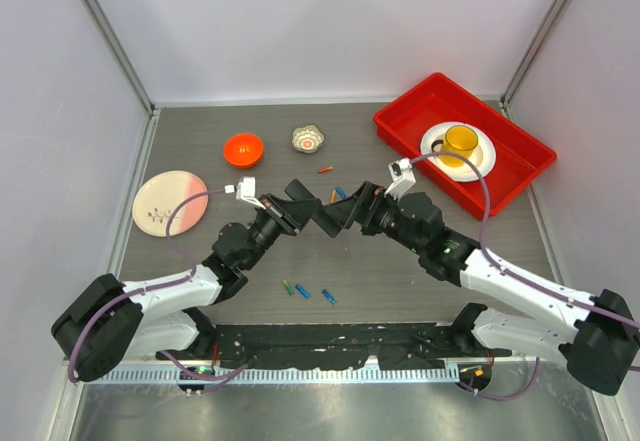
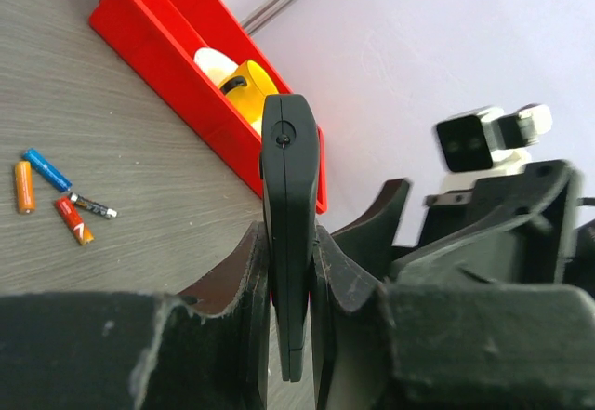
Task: Load the batteries into the remote control
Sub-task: Remove the battery cover from the remote control.
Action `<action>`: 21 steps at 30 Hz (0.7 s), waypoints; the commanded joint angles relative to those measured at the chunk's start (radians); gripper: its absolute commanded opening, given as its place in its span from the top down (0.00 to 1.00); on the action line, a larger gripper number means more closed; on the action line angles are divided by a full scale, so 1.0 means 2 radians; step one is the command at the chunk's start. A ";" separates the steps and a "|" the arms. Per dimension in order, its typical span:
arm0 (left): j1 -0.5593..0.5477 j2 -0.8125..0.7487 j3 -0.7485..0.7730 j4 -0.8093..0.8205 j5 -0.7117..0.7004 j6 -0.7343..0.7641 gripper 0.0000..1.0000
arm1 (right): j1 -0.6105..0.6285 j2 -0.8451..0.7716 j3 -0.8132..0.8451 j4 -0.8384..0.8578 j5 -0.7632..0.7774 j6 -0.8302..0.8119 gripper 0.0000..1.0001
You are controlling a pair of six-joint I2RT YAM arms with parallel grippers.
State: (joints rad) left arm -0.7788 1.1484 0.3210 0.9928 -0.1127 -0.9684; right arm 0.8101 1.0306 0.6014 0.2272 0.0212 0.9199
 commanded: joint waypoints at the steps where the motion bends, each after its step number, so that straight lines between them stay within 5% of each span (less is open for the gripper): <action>1: 0.005 -0.008 0.020 -0.033 0.006 -0.020 1.00 | -0.001 -0.037 0.072 -0.174 0.025 -0.132 0.10; 11: 0.040 0.057 0.050 -0.035 0.107 -0.120 1.00 | 0.039 0.024 0.209 -0.388 0.092 -0.287 0.14; 21: 0.050 0.165 0.065 0.098 0.171 -0.191 1.00 | 0.100 0.055 0.242 -0.427 0.125 -0.303 0.12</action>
State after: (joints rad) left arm -0.6842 1.4319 0.4137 1.0004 0.1619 -1.2762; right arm 1.0016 1.1393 1.0325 -0.5877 0.2176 0.3450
